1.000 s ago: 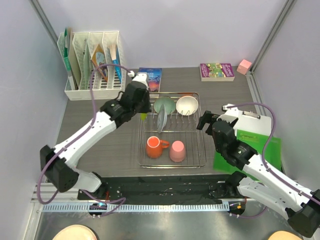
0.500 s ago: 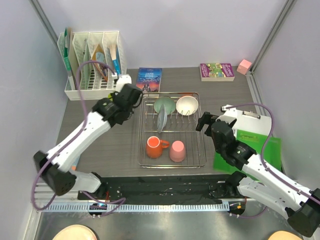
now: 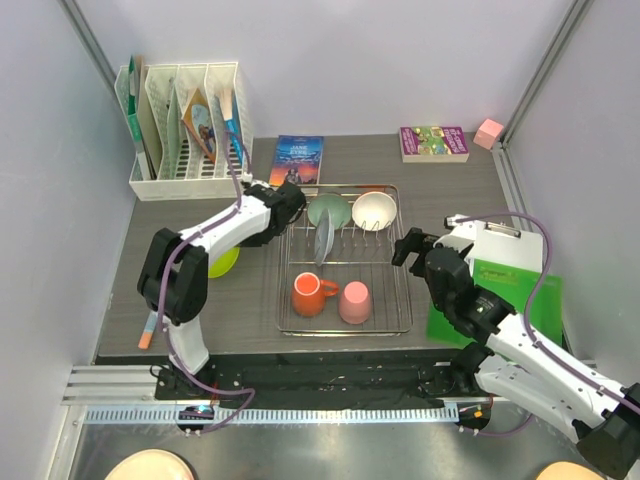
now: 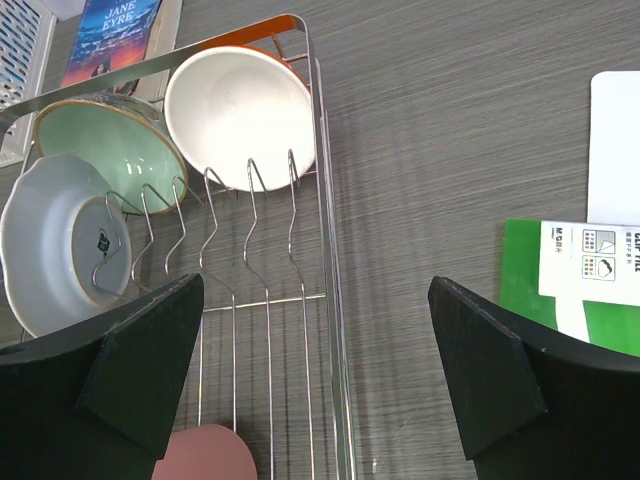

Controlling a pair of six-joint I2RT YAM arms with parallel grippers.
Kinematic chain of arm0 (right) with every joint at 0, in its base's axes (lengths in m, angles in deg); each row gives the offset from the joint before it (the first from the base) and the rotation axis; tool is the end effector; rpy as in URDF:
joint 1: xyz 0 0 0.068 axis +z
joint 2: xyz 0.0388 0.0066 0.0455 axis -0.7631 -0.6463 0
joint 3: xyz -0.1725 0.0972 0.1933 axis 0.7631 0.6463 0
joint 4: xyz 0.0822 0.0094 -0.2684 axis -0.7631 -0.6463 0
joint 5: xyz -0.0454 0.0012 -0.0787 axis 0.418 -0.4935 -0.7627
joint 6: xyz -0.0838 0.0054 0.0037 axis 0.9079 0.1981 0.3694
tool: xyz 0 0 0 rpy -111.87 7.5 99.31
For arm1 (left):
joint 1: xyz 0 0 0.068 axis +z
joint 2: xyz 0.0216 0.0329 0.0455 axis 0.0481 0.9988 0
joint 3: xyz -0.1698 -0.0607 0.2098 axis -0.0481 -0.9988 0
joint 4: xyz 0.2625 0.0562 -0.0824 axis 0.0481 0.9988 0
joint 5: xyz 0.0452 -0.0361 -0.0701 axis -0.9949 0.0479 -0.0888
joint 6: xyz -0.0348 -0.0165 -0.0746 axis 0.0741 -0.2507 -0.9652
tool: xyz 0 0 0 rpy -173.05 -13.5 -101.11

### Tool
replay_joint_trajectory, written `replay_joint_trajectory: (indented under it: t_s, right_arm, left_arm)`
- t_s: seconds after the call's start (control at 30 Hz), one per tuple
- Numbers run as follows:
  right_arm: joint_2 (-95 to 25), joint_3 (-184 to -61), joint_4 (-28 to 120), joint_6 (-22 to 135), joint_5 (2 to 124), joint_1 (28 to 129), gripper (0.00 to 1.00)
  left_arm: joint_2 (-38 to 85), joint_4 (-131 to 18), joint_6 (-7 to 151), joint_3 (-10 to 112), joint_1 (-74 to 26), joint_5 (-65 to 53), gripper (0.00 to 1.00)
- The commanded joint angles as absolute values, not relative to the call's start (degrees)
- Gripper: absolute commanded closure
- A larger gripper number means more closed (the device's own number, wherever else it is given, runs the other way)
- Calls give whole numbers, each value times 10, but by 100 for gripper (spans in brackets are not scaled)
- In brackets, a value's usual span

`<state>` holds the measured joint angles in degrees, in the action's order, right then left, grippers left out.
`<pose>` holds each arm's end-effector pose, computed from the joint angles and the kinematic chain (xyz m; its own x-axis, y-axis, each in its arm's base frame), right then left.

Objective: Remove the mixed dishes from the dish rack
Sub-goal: Place the plate at the center of the board.

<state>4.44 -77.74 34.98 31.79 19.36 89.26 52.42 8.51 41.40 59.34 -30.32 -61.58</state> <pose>0.1937 0.1039 0.2495 -0.3040 0.2976 -0.9050 0.0697 0.9544 0.2904 0.3309 -0.1510 0.1994 -0.8456 0.0122 -0.5336 -0.3082 0.8051 0.5068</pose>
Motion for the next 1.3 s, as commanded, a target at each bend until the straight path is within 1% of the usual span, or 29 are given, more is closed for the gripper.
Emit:
replay_joint_trajectory:
  t_s: [0.0, 0.33, 0.43, 0.47, 0.53, 0.67, 0.7, 0.77, 0.8, 0.83, 0.87, 0.97, 1.03, 1.07, 1.17, 1.27]
  right_arm:
    - [63, -770, 365, 309, 194, 893, 0]
    - [77, -772, 354, 316, 192, 892, 0]
    - [79, -772, 353, 315, 194, 892, 0]
    - [79, -771, 351, 314, 194, 893, 0]
    - [79, -769, 351, 314, 194, 893, 1]
    - [76, -771, 351, 314, 194, 893, 0]
    - [73, -772, 351, 313, 196, 892, 0]
    - [70, -774, 352, 312, 198, 892, 0]
    - [66, -775, 352, 312, 200, 893, 0]
    - [65, -774, 352, 312, 201, 892, 0]
    - [63, -775, 353, 312, 202, 892, 0]
    - [56, -775, 355, 313, 203, 892, 0]
    - [52, -776, 356, 314, 203, 892, 0]
    - [51, -776, 358, 315, 202, 893, 0]
    - [45, -780, 360, 315, 201, 892, 0]
    - [43, -781, 367, 316, 201, 893, 0]
  left_arm:
    - [560, 71, 395, 626, -247, -612, 100]
    - [638, 53, 419, 664, -196, -575, 99]
    - [642, 60, 429, 679, -194, -569, 88]
    - [638, 57, 429, 676, -194, -567, 82]
    - [624, 46, 432, 669, -194, -567, 77]
    - [608, 42, 432, 655, -193, -573, 59]
    - [604, 41, 430, 654, -193, -573, 46]
    - [590, 42, 427, 652, -193, -576, 38]
    - [584, 46, 422, 654, -193, -579, 28]
    - [577, 47, 421, 654, -193, -579, 26]
    - [561, 48, 421, 656, -194, -580, 18]
    - [529, 46, 421, 658, -194, -579, 10]
    - [488, 42, 421, 659, -199, -582, 6]
    - [473, 42, 419, 663, -204, -588, 0]
    - [431, 51, 406, 679, -232, -642, 0]
    - [389, 29, 425, 685, -280, -649, 0]
